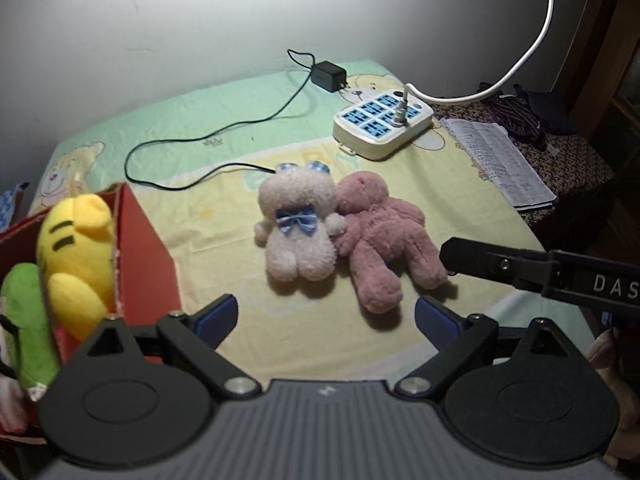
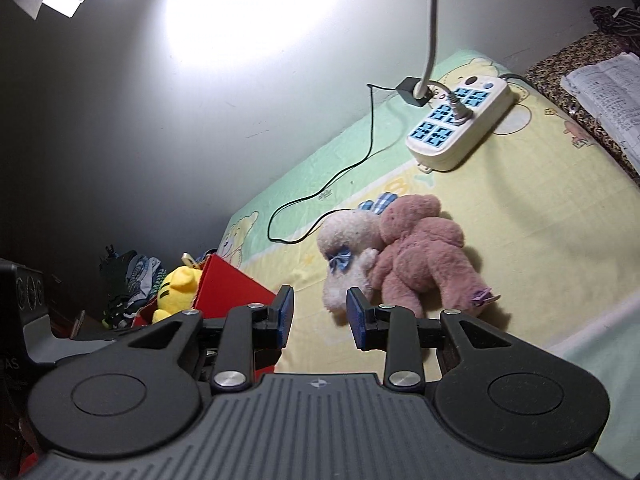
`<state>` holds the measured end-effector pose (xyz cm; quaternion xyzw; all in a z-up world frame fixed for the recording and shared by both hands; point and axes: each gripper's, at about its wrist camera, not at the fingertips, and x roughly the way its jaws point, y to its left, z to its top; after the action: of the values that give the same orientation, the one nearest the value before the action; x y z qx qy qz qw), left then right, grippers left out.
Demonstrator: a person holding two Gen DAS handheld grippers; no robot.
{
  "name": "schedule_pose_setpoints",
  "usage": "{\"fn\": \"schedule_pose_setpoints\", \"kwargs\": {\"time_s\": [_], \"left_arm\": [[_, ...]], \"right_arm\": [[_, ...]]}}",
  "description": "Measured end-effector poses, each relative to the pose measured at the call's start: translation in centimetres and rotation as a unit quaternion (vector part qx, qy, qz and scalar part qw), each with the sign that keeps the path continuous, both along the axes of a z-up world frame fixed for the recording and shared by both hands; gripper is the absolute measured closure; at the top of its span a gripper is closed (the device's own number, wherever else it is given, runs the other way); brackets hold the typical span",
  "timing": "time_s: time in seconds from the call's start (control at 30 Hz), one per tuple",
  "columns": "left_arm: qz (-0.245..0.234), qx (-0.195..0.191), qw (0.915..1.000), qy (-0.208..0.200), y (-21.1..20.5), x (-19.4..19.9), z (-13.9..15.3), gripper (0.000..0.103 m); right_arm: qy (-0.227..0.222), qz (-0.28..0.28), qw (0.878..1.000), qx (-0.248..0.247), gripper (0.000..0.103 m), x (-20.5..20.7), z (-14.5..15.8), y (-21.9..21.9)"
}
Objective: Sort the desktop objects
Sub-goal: 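Move the right gripper toward the pink teddy bear plush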
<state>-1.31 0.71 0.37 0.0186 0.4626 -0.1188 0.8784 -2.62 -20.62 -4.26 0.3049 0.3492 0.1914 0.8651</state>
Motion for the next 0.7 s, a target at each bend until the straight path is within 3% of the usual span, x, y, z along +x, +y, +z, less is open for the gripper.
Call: {"fn": "schedule_pose_setpoints", "kwargs": {"time_s": [0.13,0.37,0.7], "left_arm": [[-0.014,-0.050,0.9978,0.041,-0.8,1.9,-2.4,0.009],[-0.026,-0.099,0.9900,0.098,-1.8,5.3,-6.0,0.009],[-0.035,-0.129,0.9821,0.133,-3.4,9.0,-9.2,0.009]], "right_arm": [[0.017,-0.020,1.000,-0.004,0.070,1.3,-1.3,-1.7],[0.053,-0.044,0.998,-0.005,0.069,4.0,-4.2,-3.4],[0.090,-0.052,0.994,0.017,0.063,7.5,-8.0,-4.2]]}}
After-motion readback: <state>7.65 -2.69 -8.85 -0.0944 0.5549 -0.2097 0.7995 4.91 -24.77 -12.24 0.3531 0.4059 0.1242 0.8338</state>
